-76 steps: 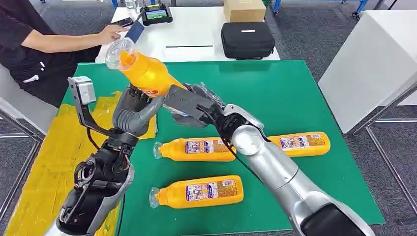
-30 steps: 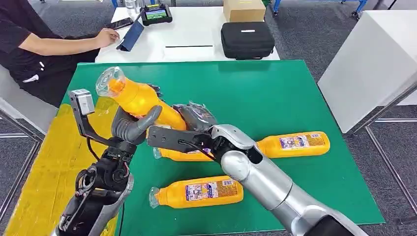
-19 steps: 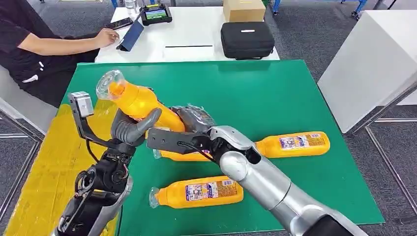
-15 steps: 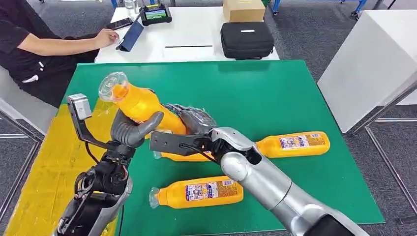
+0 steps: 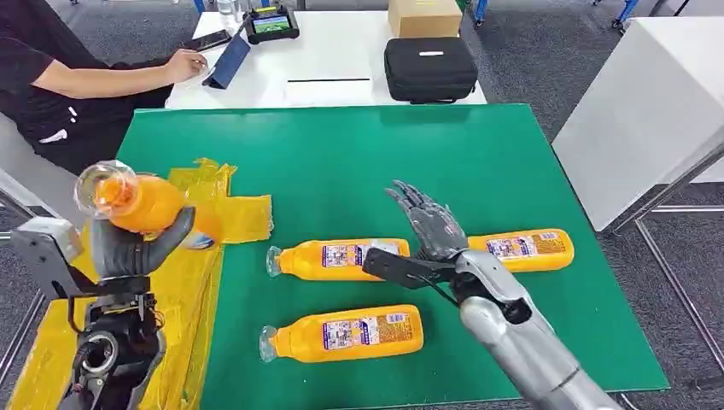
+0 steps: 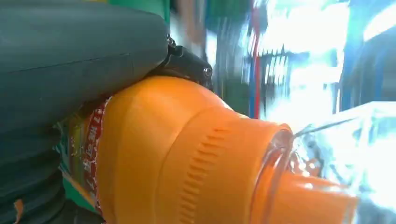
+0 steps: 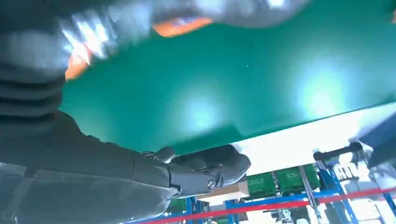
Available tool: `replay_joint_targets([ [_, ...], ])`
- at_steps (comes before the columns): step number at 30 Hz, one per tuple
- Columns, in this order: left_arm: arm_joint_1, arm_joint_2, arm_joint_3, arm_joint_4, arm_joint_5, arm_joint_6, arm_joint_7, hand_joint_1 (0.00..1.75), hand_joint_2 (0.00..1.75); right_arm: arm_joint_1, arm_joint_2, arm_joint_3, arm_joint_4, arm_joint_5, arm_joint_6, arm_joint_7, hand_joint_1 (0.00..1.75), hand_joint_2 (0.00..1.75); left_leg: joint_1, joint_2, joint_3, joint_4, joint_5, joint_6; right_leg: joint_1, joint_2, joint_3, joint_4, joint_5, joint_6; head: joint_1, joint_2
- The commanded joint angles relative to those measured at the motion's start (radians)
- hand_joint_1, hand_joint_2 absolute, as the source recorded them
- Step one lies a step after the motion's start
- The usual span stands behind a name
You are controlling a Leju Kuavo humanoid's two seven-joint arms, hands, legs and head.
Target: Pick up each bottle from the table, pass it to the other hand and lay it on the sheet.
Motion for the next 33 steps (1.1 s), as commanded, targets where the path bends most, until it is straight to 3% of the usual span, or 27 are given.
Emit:
replay_joint_targets([
  [1,0.053,0.071,0.069,0.114,-0.381,0.08,0.069,1.75,1.75,0.097,-0.062,-0.155,-0.182,-0.087,0.026,-0.048,0.0,0.0,0.0,-0.002,0.002,-0.001,0.0,-0.002,0.0,-0.001,0.002,0.0,-0.001,-0.002,0.0,0.0],
  [5,0.045,0.125,0.079,0.252,-0.78,0.037,0.164,1.75,1.75,0.132,-0.096,-0.194,-0.283,-0.234,0.032,-0.097,0.0,0.0,0.0,0.0,0.003,-0.001,0.0,-0.003,0.0,0.001,0.003,0.0,-0.001,-0.002,0.0,0.0],
  [8,0.041,0.145,0.056,0.33,-0.893,0.008,0.188,1.75,1.75,0.173,-0.119,-0.189,-0.342,-0.303,0.072,-0.123,0.0,0.0,0.0,-0.001,0.008,-0.002,-0.001,-0.005,0.0,0.001,0.007,0.0,-0.003,-0.004,0.0,0.0],
  [18,0.045,0.15,0.046,0.332,-0.906,0.002,0.193,1.75,1.75,0.177,-0.123,-0.175,-0.344,-0.32,0.085,-0.128,0.0,0.0,0.0,0.0,0.004,-0.001,0.0,-0.002,0.0,0.001,0.004,0.0,-0.001,-0.002,0.0,0.0],
  [23,0.034,0.173,0.0,0.385,-0.979,-0.112,0.271,1.75,1.75,0.192,-0.155,-0.114,-0.384,-0.356,0.172,-0.126,0.0,0.0,0.001,0.0,0.002,-0.001,0.001,-0.002,0.0,0.001,0.002,0.0,0.0,-0.002,0.0,0.0],
  [27,-0.007,0.153,-0.034,0.462,-0.962,-0.249,0.326,1.75,1.75,0.221,-0.154,-0.046,-0.406,-0.332,0.228,-0.079,0.0,0.0,0.0,-0.001,0.003,-0.002,0.001,-0.002,0.0,0.0,0.003,-0.001,-0.001,-0.002,0.0,0.0],
  [33,-0.057,0.138,-0.07,0.496,-0.914,-0.376,0.322,1.75,1.75,0.226,-0.18,0.023,-0.351,-0.314,0.331,-0.005,0.0,0.0,0.001,-0.002,0.004,-0.002,0.0,-0.002,0.0,0.0,0.005,-0.001,-0.001,-0.002,0.001,0.0],
])
